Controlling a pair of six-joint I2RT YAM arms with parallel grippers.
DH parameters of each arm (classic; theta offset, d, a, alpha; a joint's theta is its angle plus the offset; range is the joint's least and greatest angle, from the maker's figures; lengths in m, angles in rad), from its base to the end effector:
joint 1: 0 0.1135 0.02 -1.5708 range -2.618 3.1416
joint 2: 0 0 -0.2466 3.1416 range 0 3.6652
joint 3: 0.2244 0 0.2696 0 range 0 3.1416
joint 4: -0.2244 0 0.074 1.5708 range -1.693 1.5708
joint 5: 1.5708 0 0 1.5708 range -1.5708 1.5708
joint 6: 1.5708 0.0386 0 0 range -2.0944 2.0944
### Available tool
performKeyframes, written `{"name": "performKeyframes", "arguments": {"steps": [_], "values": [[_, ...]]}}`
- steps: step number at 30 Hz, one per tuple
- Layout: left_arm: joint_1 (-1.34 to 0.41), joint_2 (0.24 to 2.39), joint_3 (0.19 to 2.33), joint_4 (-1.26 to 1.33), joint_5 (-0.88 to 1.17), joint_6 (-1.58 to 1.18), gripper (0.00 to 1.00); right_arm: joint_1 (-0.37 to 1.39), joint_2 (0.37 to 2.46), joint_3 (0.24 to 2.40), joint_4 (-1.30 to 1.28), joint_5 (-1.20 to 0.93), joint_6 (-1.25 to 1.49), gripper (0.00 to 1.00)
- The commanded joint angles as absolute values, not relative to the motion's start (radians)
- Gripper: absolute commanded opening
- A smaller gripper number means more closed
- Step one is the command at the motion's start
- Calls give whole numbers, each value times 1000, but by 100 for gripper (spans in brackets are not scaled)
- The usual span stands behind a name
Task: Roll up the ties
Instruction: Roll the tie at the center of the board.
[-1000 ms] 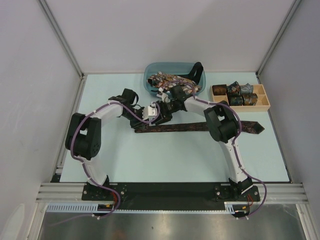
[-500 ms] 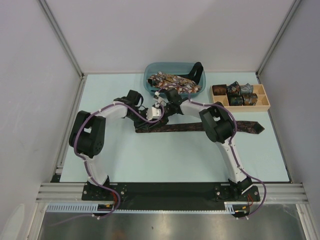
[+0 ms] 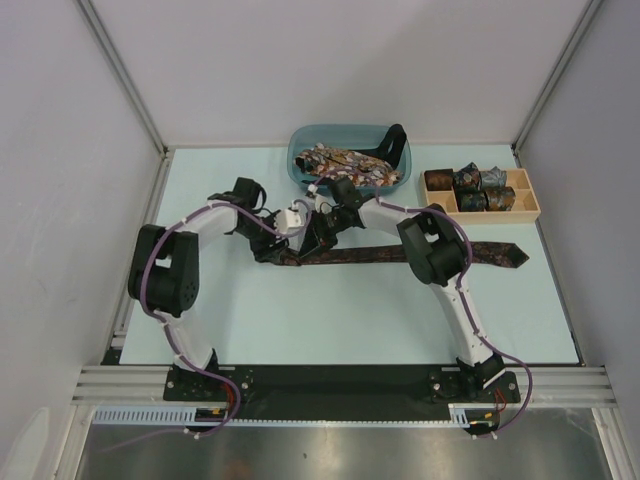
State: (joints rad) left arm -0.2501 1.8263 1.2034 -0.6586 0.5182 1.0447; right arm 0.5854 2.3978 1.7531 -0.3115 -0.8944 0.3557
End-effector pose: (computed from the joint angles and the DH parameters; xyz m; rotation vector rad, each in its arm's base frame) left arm 0.3455 -0.1080 0.1444 1.6712 2.0415 -0.4958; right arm 0.4036 0.3037 0.0903 -0.6930 2.5447 1.4897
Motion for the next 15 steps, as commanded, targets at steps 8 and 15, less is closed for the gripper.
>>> {"name": "performKeyframes", "arguments": {"steps": [8,15], "values": [[-221,1819,1242,-755,583,1120,58,584,2425,1819,-314,-857,308,22],[-261,1827,1282,-772,614,1100,39,583,2404,1799,-276,-874,319,26]]}}
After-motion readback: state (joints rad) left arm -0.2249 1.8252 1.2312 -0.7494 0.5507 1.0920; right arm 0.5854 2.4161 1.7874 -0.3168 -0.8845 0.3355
